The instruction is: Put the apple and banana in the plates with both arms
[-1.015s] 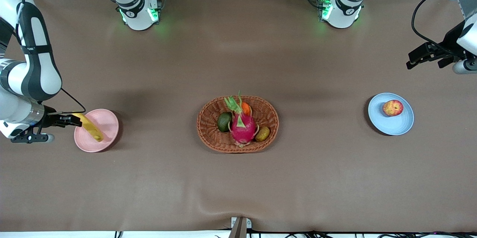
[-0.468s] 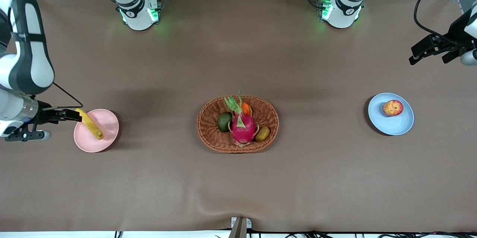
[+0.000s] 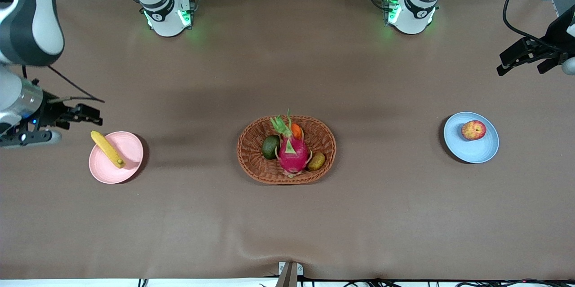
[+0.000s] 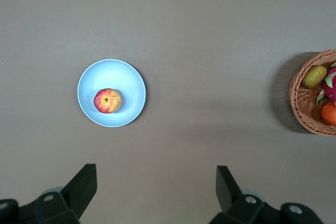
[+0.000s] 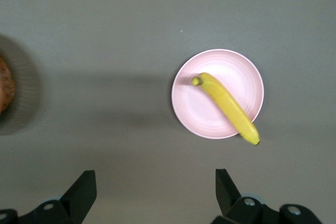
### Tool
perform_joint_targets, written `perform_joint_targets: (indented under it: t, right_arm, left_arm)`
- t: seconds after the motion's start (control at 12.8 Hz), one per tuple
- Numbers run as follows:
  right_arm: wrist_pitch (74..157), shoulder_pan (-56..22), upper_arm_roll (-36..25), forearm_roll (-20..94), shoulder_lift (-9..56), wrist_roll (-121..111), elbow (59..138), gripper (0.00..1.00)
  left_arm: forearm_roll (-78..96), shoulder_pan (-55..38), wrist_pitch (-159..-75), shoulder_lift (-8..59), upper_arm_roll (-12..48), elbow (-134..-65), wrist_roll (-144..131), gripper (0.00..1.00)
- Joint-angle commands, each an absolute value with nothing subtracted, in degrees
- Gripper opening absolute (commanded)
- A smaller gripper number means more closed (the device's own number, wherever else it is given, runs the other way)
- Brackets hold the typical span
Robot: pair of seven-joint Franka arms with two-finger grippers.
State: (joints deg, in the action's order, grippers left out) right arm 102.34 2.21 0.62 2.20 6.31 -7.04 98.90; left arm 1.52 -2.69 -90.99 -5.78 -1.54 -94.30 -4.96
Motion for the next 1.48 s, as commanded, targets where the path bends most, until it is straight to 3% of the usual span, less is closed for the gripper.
perform_joint_targets:
  t: [0.0, 0.62, 1.4]
  right_arm:
    - [100.9, 0.6, -0.4, 2.0, 3.3, -4.8, 100.2, 1.0]
    - [83.7, 1.6, -1.1, 0.7, -2.6, 0.9, 94.2, 1.0]
    - [86.0, 2.2, -1.9, 0.6, -2.5, 0.8, 92.2, 1.0]
  left_arm:
    - [1.8, -2.7, -89.8, -5.5, -2.6, -93.2, -4.7, 1.0]
    - [1.7, -2.9, -89.7, -5.4, -2.5, -93.2, -4.0, 1.0]
    - [0.0, -2.8, -88.0, -5.4, -2.4, -93.3, -1.5, 1.0]
